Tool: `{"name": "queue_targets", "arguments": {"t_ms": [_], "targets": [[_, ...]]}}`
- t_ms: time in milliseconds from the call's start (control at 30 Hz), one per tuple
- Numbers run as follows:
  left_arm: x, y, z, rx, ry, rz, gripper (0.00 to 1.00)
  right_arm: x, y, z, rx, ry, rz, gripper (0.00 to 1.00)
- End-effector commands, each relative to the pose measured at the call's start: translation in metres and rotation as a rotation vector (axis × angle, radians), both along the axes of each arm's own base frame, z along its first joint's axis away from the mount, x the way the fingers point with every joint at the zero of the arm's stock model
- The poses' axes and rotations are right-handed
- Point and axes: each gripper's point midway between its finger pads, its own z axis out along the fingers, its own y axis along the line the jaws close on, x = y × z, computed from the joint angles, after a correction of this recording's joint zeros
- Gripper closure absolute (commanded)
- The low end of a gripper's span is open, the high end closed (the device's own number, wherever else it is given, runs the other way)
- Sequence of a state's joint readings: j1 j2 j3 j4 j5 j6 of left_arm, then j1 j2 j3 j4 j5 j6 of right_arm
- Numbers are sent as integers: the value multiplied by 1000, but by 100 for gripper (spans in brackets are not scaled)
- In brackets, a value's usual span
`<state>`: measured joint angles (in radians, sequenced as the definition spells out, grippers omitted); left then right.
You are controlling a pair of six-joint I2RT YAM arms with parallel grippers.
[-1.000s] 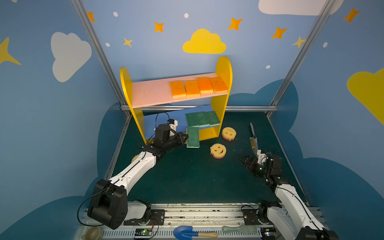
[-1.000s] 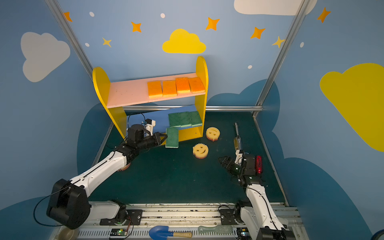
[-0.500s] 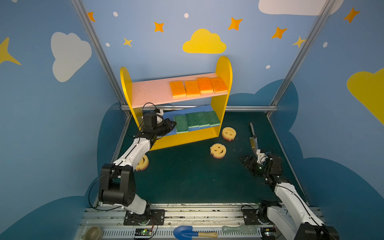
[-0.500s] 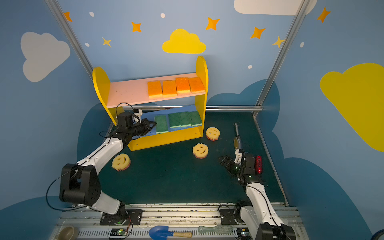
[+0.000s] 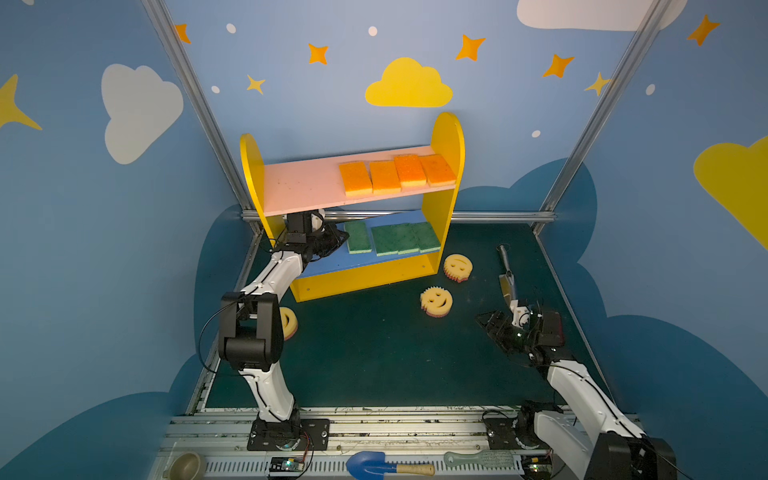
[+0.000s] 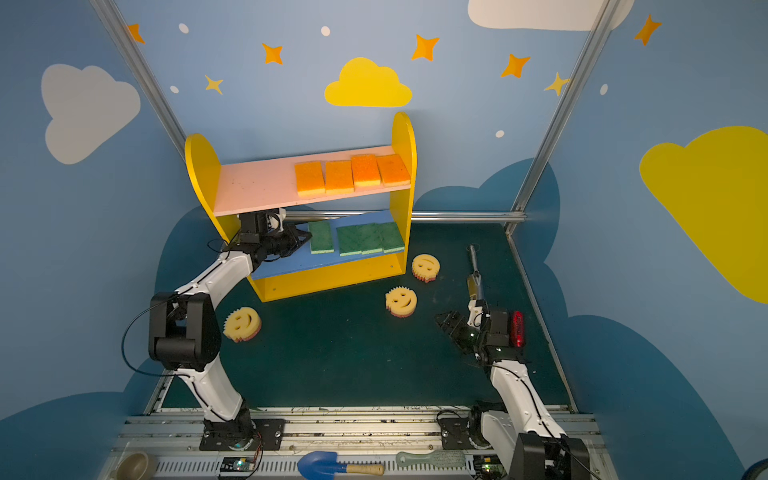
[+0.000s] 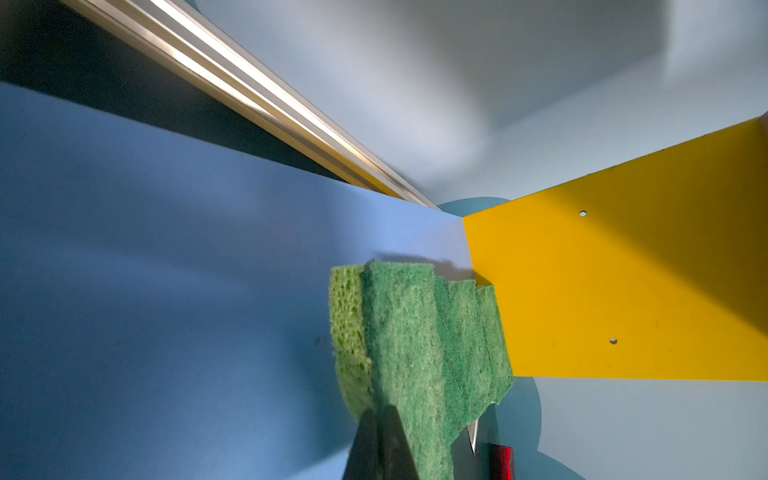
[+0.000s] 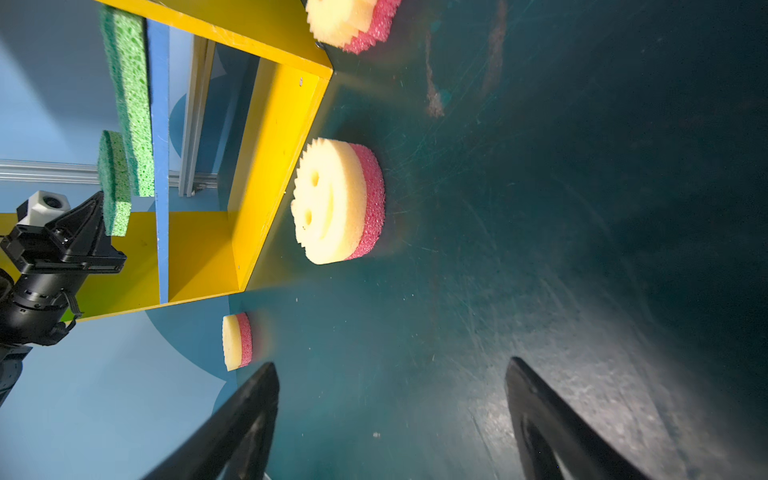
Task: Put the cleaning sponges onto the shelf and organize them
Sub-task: 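Carry the green pad onto the blue lower shelf beside the other pads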
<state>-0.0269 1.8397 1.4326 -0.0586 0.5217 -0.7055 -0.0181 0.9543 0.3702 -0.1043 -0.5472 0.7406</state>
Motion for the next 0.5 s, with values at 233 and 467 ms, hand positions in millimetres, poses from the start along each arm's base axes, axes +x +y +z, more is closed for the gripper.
{"name": "queue_targets", "arguments": {"t_ms": [233, 467], "targets": [[0, -7, -19, -4, 26, -47, 95, 9, 5, 12, 30, -24, 26, 16], [-1, -21, -29, 5, 47, -76, 95, 8, 5, 11, 28, -24, 29, 16]]}}
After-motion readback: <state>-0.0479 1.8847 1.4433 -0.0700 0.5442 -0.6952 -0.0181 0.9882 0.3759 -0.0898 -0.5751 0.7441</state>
